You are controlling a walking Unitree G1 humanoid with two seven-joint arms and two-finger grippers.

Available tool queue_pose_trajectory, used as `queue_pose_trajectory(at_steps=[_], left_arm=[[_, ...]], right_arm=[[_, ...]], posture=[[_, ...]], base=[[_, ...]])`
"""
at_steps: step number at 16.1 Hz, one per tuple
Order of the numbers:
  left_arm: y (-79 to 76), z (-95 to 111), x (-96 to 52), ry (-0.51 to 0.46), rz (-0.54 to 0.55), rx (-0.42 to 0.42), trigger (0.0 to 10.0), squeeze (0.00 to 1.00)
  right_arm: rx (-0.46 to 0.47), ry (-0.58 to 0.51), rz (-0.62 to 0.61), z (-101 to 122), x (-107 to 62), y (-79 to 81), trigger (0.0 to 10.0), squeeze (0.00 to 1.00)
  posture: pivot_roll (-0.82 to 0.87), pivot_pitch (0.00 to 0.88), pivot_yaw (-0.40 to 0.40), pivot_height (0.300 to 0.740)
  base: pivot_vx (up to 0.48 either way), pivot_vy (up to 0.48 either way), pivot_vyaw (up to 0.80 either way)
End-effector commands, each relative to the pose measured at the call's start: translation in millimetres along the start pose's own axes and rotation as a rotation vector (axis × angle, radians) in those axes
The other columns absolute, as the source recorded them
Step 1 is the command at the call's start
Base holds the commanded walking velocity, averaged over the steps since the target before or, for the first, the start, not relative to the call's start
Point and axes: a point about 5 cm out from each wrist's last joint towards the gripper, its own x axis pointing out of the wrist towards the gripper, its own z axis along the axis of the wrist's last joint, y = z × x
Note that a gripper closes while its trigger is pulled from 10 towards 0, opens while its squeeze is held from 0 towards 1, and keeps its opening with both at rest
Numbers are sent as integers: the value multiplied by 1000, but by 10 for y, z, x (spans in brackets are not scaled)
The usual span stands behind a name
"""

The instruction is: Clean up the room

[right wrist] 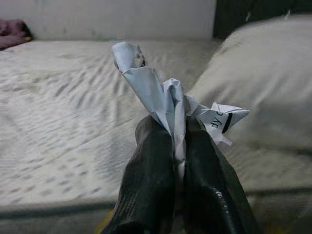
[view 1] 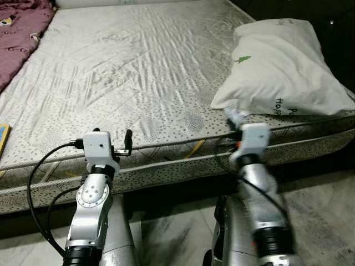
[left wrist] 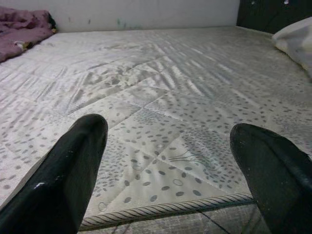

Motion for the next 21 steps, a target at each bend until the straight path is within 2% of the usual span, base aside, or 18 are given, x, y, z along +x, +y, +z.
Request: queue_pose_trajectory(at_steps=[1,4,9,14,18,21], left_arm=[[39,-28,-41,13,-5,11,10000,0],[30,-71,-74,35,-17,12,10000,0],[41,-40,-17,23,-21,20,10000,0],[15,-79,-57,37,-25,13,10000,0],[-32,-115,-39,59,-54,17,10000,0],[-48,-121,-51,65,-56,19,10000,0]], right_arm=[[19,-20,-11,124,42,22,10000,0],[35,-47,-16,173,62,36,10000,0],[50,-31,-19,197,108,51,10000,0],[54,-8,-29,183,108,21,10000,0],[27,1,-63,183,115,-35,10000,0],[1,20,-94,136,85,-67,10000,0]], posture=[[88,0,3,481],[92,0,8,486],[94,0,-2,524],[90,0,-6,563],[84,0,-3,591],[87,0,-2,591]], base=[[0,0,0],[0,0,0],[0,0,0],[0,0,0],[0,0,0],[0,0,0]])
